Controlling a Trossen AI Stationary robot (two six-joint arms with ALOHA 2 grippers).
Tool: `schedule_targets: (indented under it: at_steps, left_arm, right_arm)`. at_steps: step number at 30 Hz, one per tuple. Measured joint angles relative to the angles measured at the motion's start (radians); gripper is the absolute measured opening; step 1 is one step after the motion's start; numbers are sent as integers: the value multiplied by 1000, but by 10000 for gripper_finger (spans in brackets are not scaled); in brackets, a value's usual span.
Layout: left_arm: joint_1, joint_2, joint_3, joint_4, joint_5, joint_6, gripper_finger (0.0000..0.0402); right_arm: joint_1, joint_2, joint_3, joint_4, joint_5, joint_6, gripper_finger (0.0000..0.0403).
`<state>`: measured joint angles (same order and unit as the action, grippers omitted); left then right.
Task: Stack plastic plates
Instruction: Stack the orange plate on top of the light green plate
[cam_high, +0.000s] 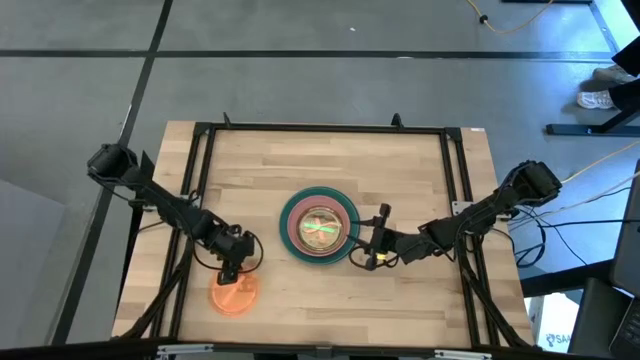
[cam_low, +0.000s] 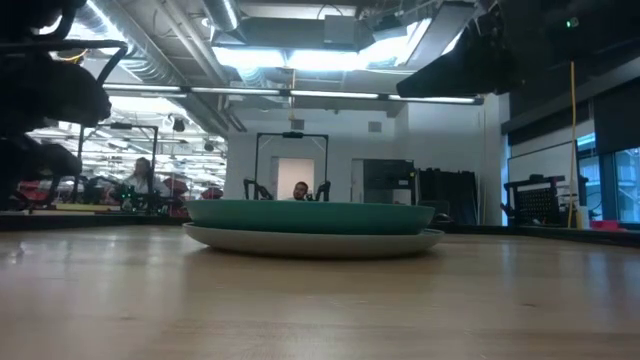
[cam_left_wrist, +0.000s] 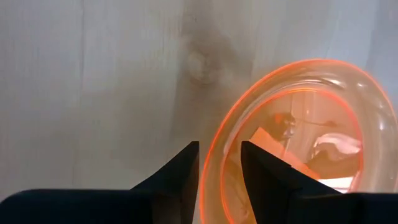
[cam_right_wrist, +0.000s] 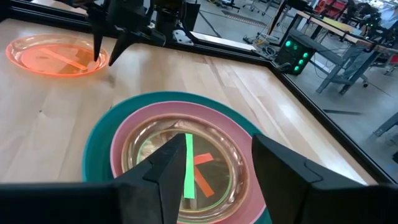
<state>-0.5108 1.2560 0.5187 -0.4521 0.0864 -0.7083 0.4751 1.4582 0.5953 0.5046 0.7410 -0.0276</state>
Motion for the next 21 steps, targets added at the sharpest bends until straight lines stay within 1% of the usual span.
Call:
schedule_targets:
  at_steps: [4, 8, 16, 21]
  left_arm:
    - [-1, 0, -22, 2, -17, -6, 112]
    - [-1, 0, -57, 77, 36, -51, 112]
    - [0, -2, -71, 101, 44, -72, 111]
    - [0, -1, -71, 99, 40, -71, 84]
  right_arm:
    - [0, 0, 0, -1, 0, 0, 177]
    - [2, 0, 0, -7, 0, 0, 177]
    - [2, 0, 0, -6, 0, -3, 177]
    - [2, 0, 0, -7, 0, -3, 177]
